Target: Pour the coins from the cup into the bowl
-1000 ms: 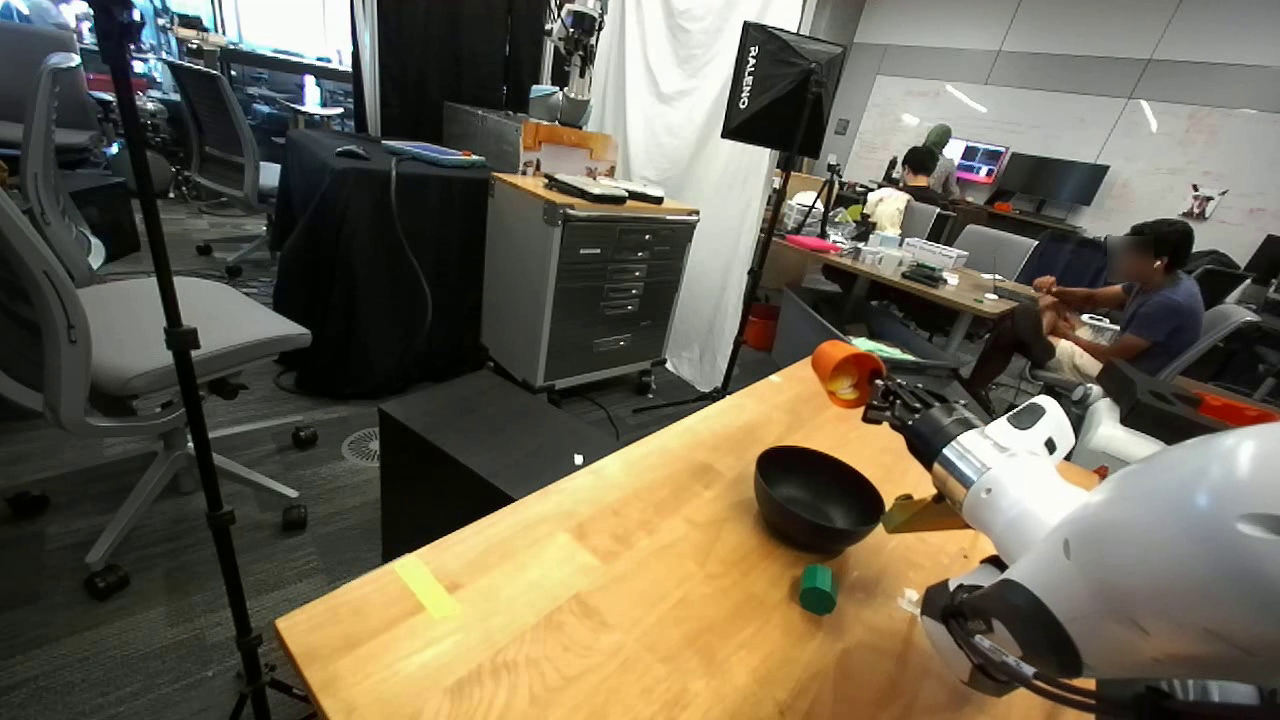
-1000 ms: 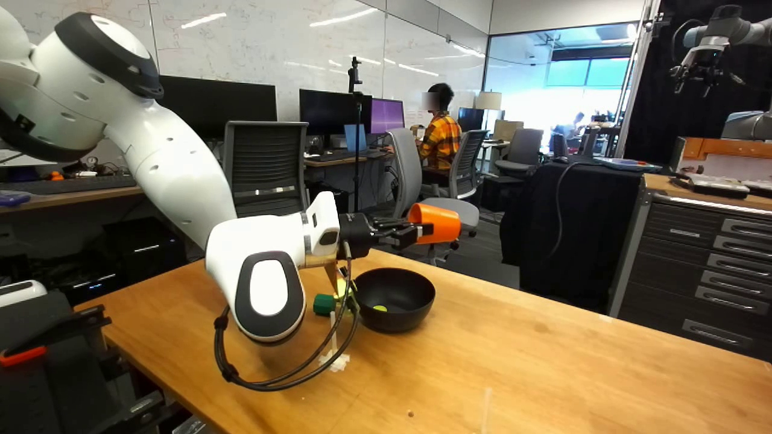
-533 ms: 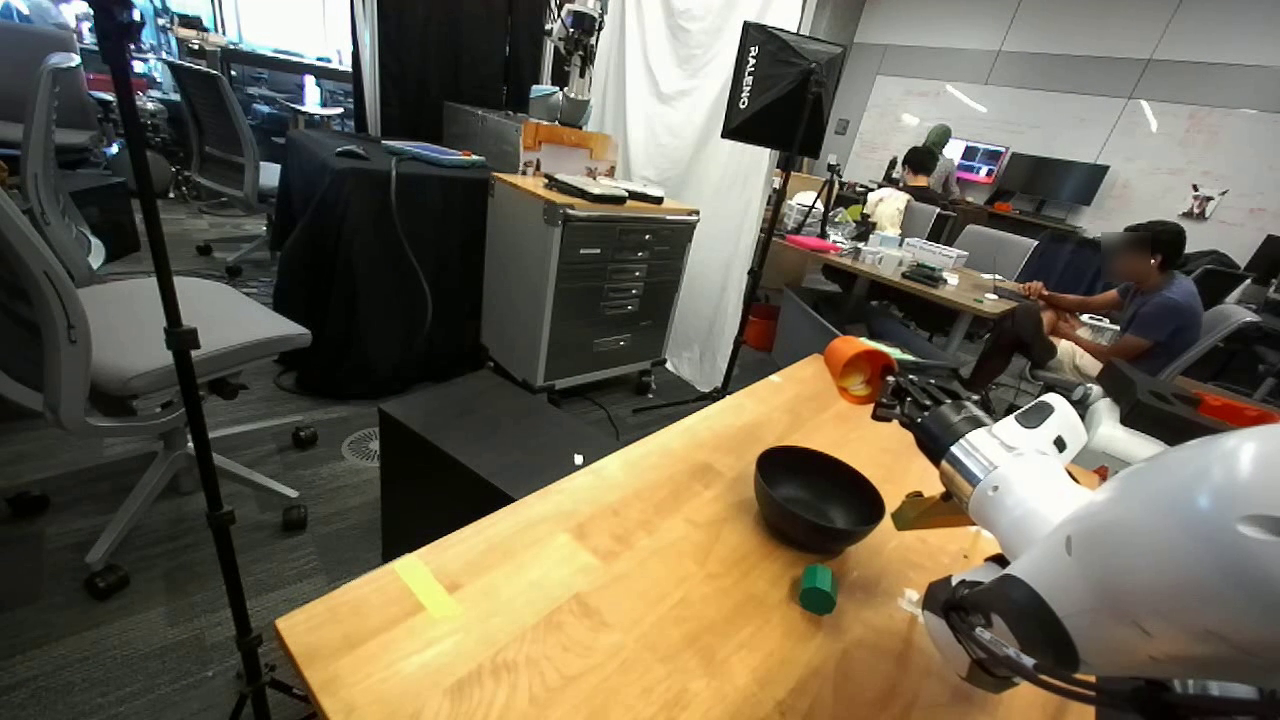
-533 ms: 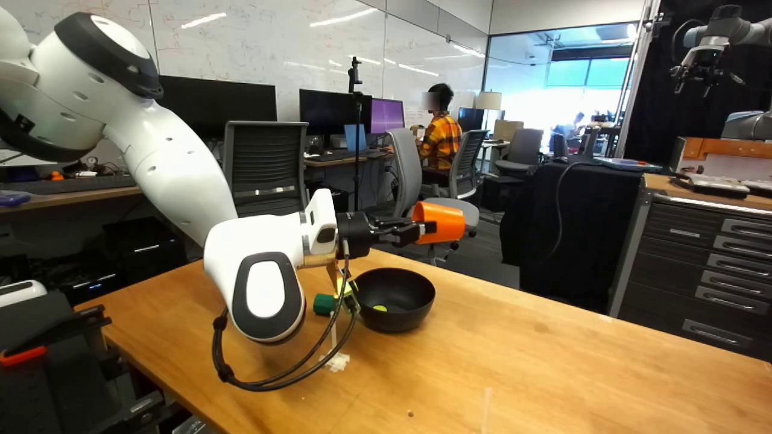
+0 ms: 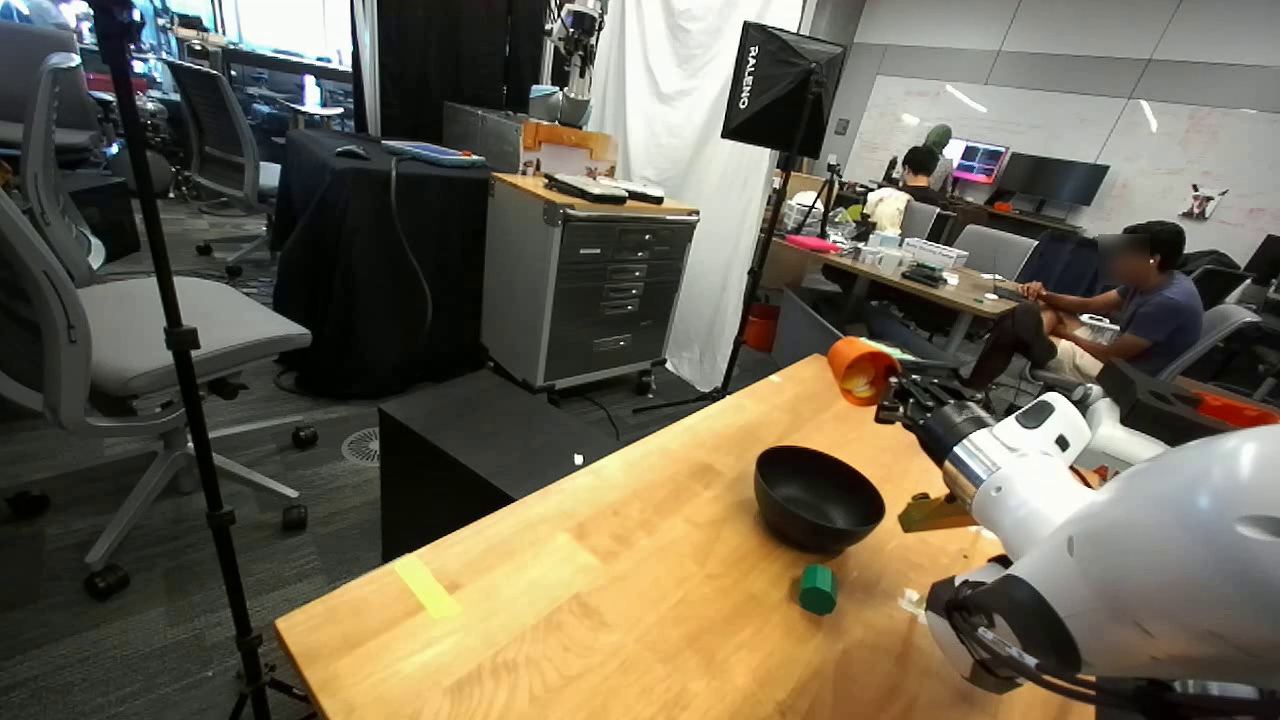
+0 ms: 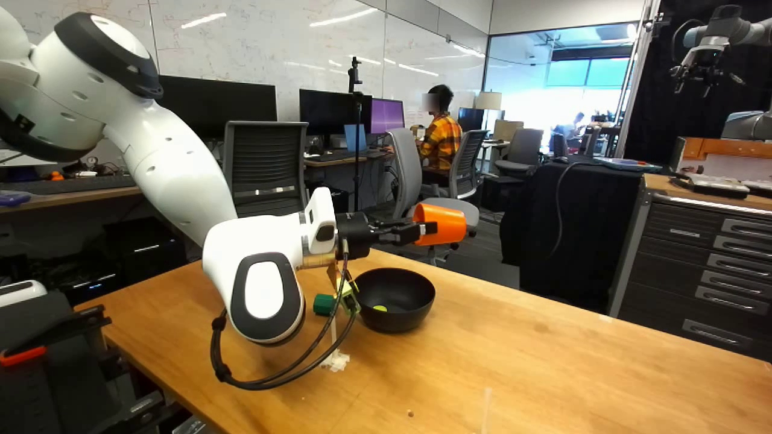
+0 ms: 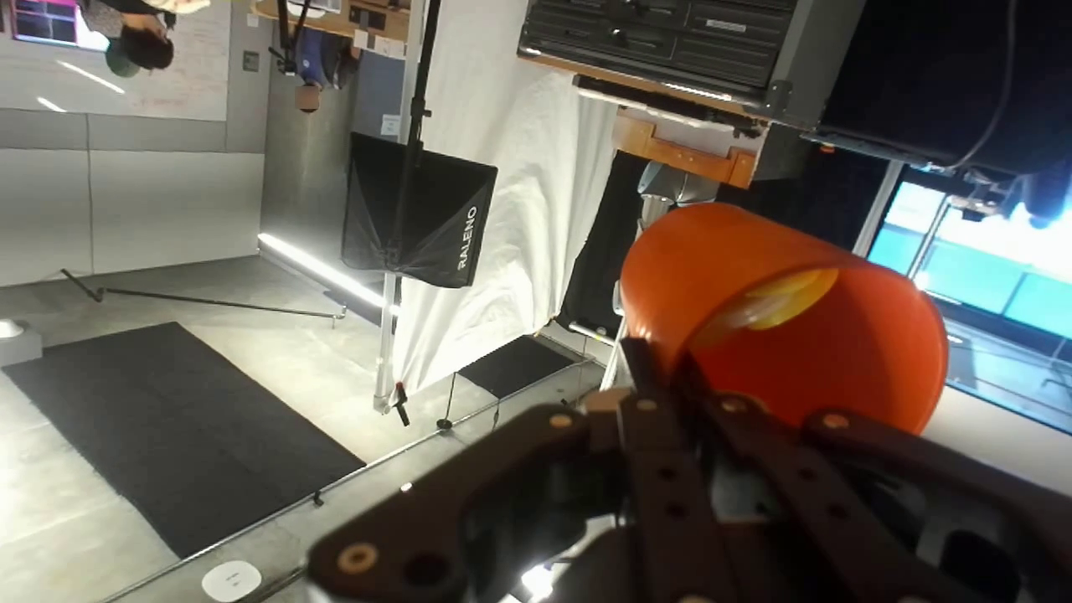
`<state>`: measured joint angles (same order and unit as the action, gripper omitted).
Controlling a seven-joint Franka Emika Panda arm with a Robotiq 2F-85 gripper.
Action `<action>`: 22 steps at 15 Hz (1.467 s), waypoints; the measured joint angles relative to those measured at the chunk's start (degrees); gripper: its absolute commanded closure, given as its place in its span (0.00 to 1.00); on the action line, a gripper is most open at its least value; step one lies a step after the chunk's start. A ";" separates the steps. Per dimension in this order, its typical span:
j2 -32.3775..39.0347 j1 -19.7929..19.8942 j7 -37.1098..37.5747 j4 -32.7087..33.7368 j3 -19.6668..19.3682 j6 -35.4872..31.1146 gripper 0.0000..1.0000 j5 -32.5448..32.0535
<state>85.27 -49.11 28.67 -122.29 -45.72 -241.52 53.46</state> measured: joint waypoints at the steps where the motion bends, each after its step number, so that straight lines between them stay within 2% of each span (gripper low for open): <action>1: 0.00 0.00 -0.41 0.00 0.00 0.00 0.95 0.02; 7: 0.00 -0.77 -2.84 -0.01 -0.36 -0.02 0.96 1.09; 22: -0.04 -5.55 -8.67 -1.22 -3.21 -0.02 0.96 7.53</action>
<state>85.23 -54.66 20.00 -123.51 -48.92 -241.53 60.99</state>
